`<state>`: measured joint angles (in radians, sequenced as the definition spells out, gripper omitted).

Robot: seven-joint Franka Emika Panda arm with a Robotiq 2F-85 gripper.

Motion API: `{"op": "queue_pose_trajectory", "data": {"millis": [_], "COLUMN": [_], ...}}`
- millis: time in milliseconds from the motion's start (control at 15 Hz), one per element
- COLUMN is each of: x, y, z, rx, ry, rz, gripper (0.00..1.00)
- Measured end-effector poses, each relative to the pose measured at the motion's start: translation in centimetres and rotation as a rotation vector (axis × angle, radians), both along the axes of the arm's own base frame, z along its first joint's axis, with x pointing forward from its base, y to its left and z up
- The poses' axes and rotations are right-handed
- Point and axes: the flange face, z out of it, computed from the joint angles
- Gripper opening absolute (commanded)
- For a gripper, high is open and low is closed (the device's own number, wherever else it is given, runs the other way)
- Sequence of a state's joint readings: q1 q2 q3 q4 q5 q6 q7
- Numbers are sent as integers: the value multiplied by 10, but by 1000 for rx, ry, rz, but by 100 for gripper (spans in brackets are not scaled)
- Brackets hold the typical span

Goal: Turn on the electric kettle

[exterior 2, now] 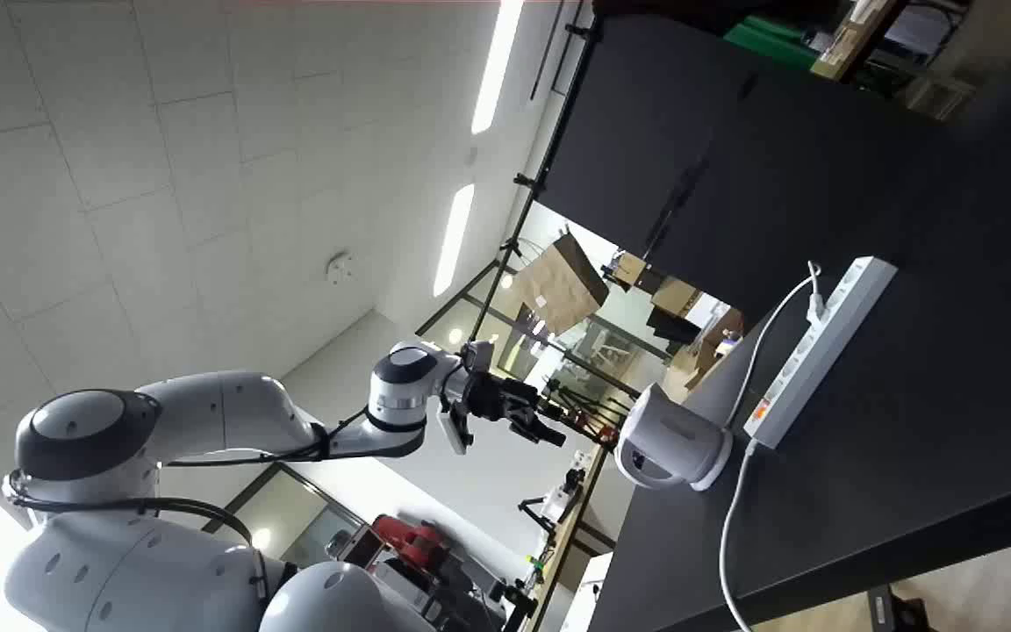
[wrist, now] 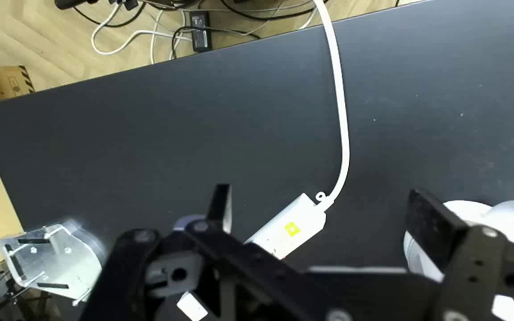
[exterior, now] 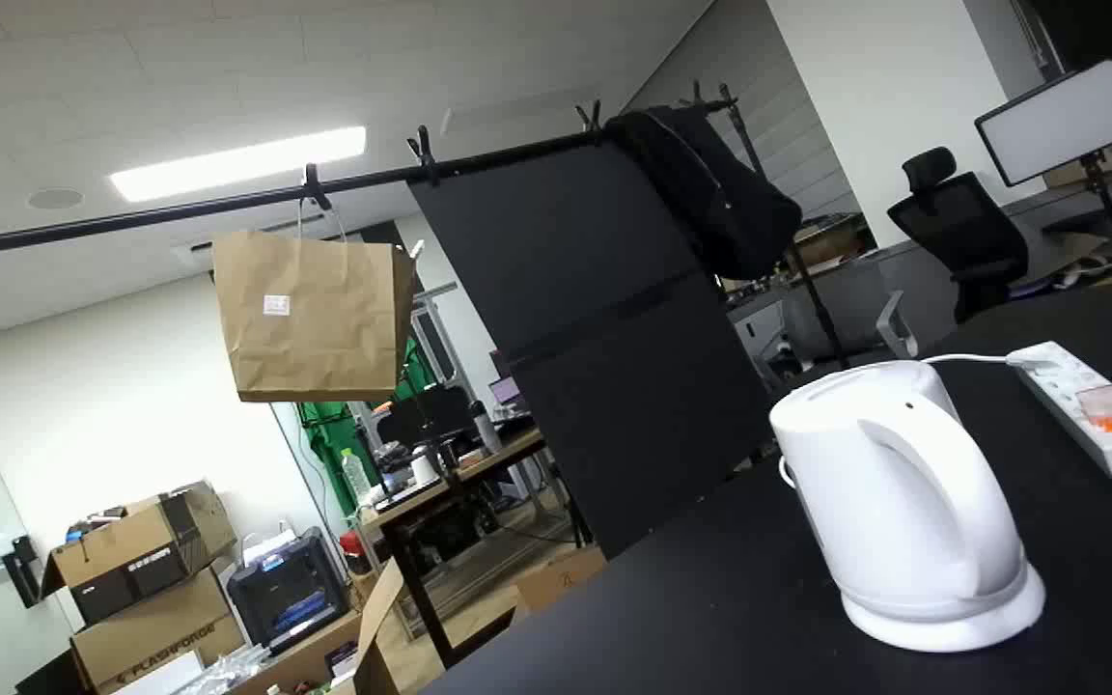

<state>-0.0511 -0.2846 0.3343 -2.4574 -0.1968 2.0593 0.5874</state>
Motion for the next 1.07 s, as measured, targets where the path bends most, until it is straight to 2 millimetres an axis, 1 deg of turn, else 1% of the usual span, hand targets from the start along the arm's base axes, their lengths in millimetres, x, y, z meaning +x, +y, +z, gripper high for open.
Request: {"op": "queue_pose_trajectory", "data": {"millis": [800,933,1067], "x": [0,4,10], "y": [1,5,12], "z": [0,1,1], "rx": [6,16,28], "ry": [-5,-35,-72], "rz": [3,16,42], "gripper": [100,100,100]}}
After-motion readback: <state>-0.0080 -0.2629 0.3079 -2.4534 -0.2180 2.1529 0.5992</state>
